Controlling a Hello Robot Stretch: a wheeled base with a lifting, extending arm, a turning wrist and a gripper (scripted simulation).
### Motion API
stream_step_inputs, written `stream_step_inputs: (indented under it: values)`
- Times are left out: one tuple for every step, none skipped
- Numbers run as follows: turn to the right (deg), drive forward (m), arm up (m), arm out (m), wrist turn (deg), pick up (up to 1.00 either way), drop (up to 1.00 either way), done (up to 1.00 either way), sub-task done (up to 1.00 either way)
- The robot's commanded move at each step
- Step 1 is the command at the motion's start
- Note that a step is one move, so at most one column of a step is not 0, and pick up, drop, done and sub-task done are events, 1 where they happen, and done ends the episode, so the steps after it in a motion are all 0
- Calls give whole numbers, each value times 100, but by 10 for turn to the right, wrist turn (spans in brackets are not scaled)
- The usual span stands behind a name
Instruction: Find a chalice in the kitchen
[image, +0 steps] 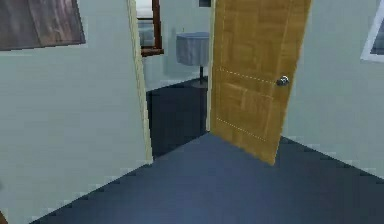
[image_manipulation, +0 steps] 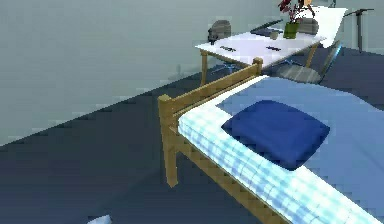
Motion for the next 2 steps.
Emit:
stream_step_inputs:
  values:
    - [-30,0,0,0,0,0,0,0,0]
    - [0,100,0,0,0,0,0,0,0]
